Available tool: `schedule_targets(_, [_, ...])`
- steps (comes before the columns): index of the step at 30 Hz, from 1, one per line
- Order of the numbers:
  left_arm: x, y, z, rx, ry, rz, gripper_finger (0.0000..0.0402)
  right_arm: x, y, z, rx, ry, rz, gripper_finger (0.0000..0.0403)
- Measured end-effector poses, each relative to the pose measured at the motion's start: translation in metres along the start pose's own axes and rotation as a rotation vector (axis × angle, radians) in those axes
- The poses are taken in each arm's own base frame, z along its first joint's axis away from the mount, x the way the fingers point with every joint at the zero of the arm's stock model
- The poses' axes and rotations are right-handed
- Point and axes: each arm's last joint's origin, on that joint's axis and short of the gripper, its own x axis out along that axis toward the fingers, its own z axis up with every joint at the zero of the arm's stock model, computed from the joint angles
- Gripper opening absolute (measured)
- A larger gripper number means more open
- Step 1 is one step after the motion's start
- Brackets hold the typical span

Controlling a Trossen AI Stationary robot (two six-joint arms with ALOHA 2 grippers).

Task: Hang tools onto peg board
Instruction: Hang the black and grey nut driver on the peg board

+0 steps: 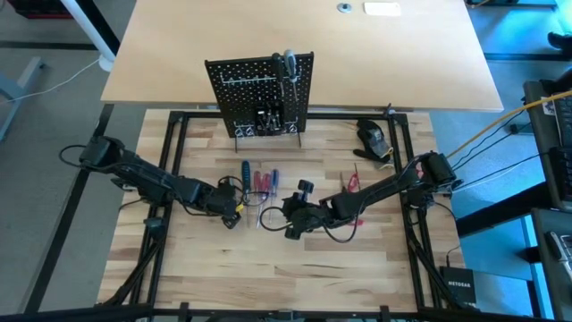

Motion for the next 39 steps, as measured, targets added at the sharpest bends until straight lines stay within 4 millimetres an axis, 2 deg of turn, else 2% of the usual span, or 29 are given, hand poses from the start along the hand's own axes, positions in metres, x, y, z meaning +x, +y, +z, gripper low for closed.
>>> schedule_targets(8, [0.0013,0.0018,0.0009,0.011,0.017,0.006,0.0201,0.0,0.0,0.0,0.0,0.0,0.0,0.0147])
schedule_targets(30, [0.0016,0.0089,-0.0023,0.045,0.033,0.085,0.0032,0.0,0.0001,-0.0006,-0.004,0.007,0.006,0.0147])
schedule_targets(39, [-0.0014,0.0095,-0.0015,0.048,0.019,0.102,0.001,0.0,0.0005,-0.0008,-0.004,0.011,0.022,0.0147])
